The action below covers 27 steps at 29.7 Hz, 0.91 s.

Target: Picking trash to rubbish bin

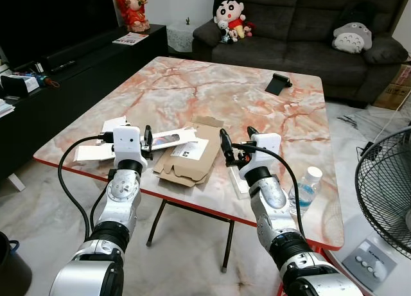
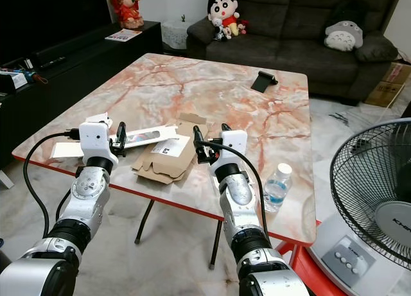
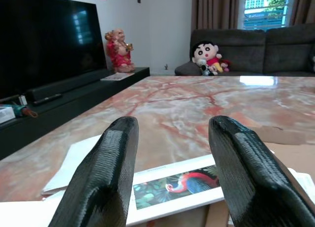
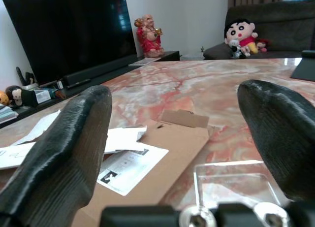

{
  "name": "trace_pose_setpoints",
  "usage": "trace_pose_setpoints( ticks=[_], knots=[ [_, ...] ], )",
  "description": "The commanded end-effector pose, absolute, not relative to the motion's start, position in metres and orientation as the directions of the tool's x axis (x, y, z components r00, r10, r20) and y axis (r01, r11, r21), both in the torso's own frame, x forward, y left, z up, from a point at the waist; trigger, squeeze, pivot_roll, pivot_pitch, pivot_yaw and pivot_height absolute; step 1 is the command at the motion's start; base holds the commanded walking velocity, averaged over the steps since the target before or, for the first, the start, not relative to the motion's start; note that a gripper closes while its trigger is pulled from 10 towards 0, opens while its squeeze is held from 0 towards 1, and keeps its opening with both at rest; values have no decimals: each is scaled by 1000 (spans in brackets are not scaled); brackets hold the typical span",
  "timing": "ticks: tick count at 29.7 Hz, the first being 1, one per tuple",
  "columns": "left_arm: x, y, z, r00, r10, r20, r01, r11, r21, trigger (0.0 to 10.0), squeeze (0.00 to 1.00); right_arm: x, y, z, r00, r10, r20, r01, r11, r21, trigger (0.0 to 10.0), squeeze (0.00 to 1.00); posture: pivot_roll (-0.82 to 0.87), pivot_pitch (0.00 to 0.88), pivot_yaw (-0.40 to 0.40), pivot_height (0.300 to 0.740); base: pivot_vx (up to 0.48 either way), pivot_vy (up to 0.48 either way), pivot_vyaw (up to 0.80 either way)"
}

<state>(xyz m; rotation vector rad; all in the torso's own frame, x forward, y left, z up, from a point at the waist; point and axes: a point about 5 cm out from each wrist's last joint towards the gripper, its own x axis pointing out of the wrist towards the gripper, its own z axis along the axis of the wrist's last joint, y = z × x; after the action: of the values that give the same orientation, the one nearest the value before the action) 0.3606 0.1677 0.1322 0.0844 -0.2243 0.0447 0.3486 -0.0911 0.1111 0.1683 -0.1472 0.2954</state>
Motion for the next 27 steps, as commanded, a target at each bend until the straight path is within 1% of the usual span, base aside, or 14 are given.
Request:
trace_pose_setpoints(
  ticks=[1, 14, 15, 24, 27],
  knots=[
    [362, 166, 134, 975, 22, 223, -41, 996, 79, 10000, 0, 350, -92, 110, 950, 272, 151, -294, 944, 151, 10000, 1000, 2, 0, -14, 740, 0, 0, 0],
    [362, 169, 134, 976, 30, 217, -48, 996, 80, 10000, 0, 351, -91, 108, 956, 264, 124, -281, 950, 139, 10000, 1000, 4, 0, -19, 740, 0, 0, 0],
    [362, 170, 134, 976, 33, 217, -51, 996, 78, 10000, 0, 351, -91, 108, 956, 265, 124, -280, 951, 132, 10000, 0, 4, 0, -21, 740, 0, 0, 0],
    [361, 172, 133, 977, 43, 210, -60, 995, 77, 10000, 0, 353, -91, 110, 957, 260, 125, -276, 952, 133, 10000, 0, 4, 0, -21, 740, 0, 0, 0],
    [361, 173, 133, 976, 51, 210, -68, 995, 77, 10000, 0, 352, -89, 110, 956, 263, 128, -279, 951, 134, 10000, 0, 4, 0, -21, 740, 265, 0, 0]
  ],
)
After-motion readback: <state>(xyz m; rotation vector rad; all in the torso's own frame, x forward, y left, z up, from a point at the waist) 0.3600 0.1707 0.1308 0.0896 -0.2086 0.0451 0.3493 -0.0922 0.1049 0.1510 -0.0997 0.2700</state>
